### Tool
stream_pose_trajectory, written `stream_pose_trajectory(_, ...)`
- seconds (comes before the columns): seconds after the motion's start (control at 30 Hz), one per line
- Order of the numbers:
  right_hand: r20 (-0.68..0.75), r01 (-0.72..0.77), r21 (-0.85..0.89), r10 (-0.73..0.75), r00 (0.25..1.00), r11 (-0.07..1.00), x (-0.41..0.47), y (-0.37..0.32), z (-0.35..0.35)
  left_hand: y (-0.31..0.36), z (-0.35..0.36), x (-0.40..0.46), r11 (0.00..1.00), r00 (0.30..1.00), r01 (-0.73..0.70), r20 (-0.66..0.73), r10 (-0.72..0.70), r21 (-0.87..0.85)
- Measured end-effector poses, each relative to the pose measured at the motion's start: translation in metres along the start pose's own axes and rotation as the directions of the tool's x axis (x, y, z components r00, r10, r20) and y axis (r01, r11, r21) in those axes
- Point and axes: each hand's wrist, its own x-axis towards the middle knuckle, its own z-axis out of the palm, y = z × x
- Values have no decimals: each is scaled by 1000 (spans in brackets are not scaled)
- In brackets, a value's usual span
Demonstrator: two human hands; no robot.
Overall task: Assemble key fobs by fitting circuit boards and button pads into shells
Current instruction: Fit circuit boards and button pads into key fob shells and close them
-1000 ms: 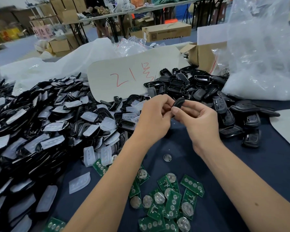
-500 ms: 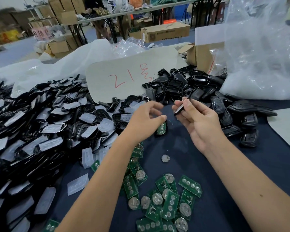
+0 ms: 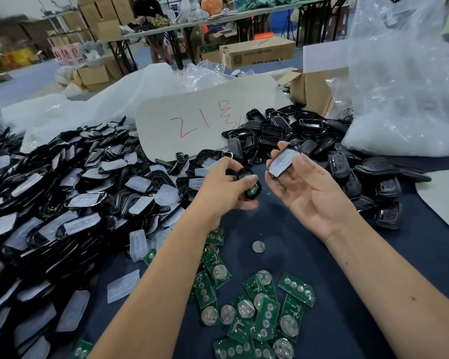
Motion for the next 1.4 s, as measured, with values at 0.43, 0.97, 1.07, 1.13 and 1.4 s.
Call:
stream_pose_trajectory(0.43,-150,-20,-305,-27,988,952,0,7,9,-3,-3,3,971,997,58,-27,-66,-231)
stream_pose_trajectory(0.97,-260,-12,-457,-120,958,889,3,10,3,-2,-2,0,991,995,-99,19,101,-95)
stream_pose_trajectory(1.07,-282,2,-524,-176,943,852,2,11,3,-2,2,-1,987,987,-159,35,158,10)
stream_pose_trajectory(1.13,-294,9,-577,-218,930,817,2,12,2,-2,5,-2,983,984,-175,28,173,56)
stream_pose_trajectory(1.4,-295,37,-671,-313,903,740,4,16,-1,0,10,-3,938,962,-268,104,251,218)
